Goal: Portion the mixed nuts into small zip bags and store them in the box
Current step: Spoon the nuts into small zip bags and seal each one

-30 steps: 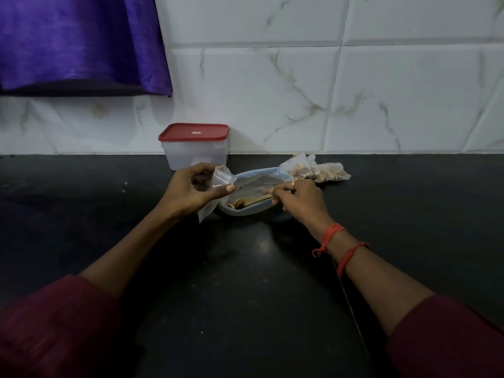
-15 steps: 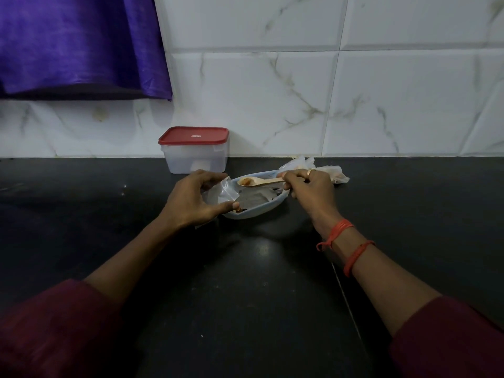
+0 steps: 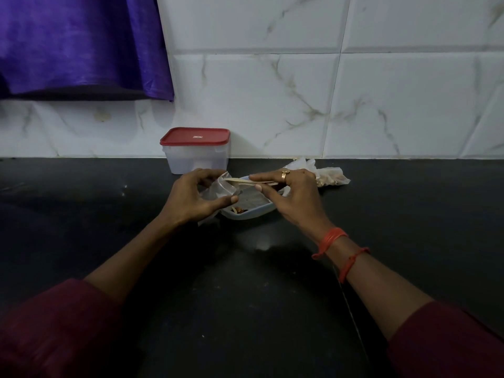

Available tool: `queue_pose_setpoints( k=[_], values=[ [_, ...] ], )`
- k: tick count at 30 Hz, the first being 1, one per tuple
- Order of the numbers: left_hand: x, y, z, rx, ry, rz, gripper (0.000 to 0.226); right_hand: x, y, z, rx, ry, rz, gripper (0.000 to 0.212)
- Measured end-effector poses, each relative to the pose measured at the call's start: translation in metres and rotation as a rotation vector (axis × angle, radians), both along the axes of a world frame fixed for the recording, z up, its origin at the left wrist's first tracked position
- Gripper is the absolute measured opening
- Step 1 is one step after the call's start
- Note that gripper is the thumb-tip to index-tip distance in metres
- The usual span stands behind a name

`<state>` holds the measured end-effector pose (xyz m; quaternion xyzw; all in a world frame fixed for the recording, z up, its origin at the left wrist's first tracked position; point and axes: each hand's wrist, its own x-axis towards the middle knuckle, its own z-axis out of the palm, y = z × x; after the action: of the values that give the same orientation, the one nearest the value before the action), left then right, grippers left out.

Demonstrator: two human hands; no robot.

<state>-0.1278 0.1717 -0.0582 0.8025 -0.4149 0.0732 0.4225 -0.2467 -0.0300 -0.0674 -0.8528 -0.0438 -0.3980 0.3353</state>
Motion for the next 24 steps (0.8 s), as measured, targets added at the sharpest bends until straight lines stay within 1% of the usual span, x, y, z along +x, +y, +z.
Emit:
queue_pose_setpoints(
  k=[5,9,12,14,16,18,22,24],
  values=[
    [0.002,0.001,0.0,-0.046,0.056,0.002,0.067,-0.005,-0.001,0.006,0.22,0.021,0.005,0.016],
    [0.007,0.002,0.0,-0.065,0.118,0.023,0.074,-0.003,-0.005,0.008,0.418,0.029,0.004,0.015],
    [0.009,0.003,-0.002,-0.061,0.13,0.032,0.078,-0.001,-0.011,0.005,0.478,0.033,-0.062,0.015],
    [0.011,0.004,-0.001,-0.047,0.152,0.026,0.074,0.002,-0.016,0.0,0.436,0.033,-0.136,0.016],
    [0.012,0.006,-0.001,-0.031,0.188,0.006,0.067,0.002,-0.019,-0.004,0.273,0.068,-0.242,0.011],
    [0.012,0.006,0.0,-0.031,0.205,-0.01,0.059,0.001,-0.02,-0.007,0.086,0.107,-0.29,0.011],
    [0.008,0.004,-0.001,-0.043,0.213,-0.026,0.048,0.001,-0.02,-0.008,-0.066,0.224,-0.154,0.013],
    [0.006,0.003,0.0,-0.045,0.216,-0.036,0.044,0.002,-0.021,-0.006,-0.109,0.231,-0.09,0.013]
  ],
)
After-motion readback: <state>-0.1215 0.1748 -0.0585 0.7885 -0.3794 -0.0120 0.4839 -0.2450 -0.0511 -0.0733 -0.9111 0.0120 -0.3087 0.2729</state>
